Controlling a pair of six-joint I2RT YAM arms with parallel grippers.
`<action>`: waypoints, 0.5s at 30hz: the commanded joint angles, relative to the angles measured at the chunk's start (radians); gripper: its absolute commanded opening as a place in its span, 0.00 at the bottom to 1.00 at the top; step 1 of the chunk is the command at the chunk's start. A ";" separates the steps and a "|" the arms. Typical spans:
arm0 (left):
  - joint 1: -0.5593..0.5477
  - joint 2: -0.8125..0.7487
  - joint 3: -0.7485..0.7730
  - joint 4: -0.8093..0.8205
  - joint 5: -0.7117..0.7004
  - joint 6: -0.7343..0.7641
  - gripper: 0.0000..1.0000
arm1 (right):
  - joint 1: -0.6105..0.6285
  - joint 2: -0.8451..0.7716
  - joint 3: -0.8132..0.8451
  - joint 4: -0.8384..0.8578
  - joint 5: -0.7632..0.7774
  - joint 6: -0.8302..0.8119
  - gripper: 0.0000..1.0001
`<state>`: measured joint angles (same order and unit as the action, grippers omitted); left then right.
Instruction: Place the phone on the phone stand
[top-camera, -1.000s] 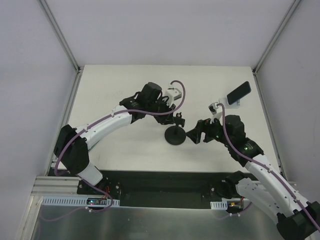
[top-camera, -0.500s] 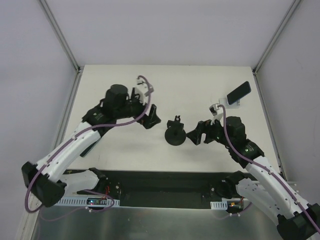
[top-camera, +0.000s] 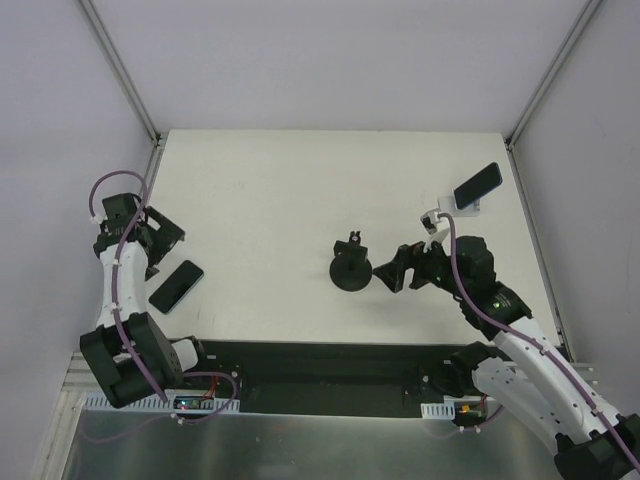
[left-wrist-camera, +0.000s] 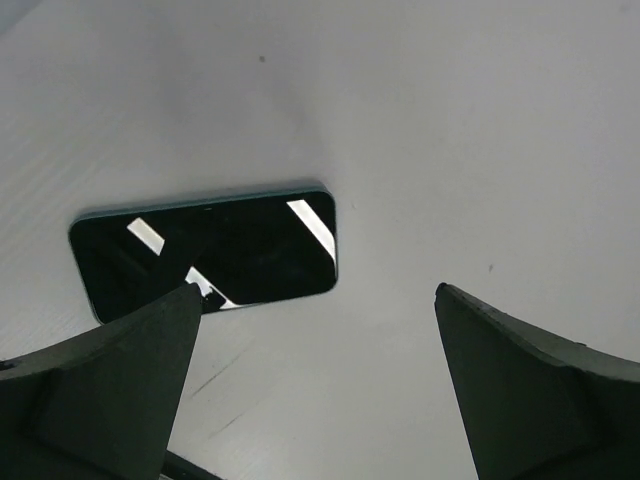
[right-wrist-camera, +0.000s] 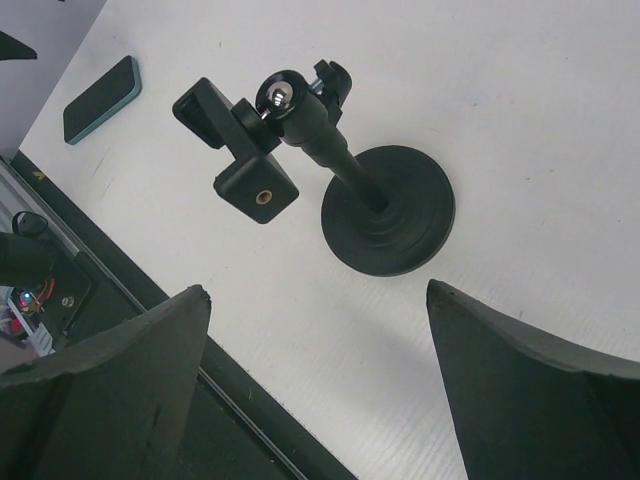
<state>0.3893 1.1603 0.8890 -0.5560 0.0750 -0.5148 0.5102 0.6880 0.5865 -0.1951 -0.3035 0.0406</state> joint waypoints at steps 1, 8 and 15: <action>0.074 0.091 0.011 -0.008 -0.170 -0.155 0.99 | 0.001 -0.048 0.001 0.002 -0.008 -0.027 0.91; 0.267 0.260 -0.013 0.203 0.066 -0.130 0.99 | -0.001 -0.090 0.012 -0.036 0.003 -0.033 0.92; 0.286 0.374 -0.057 0.243 0.141 -0.136 0.99 | -0.001 -0.091 0.026 -0.046 0.010 -0.070 0.93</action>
<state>0.6777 1.5242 0.8787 -0.3443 0.1452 -0.6266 0.5102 0.6022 0.5831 -0.2447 -0.3012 0.0032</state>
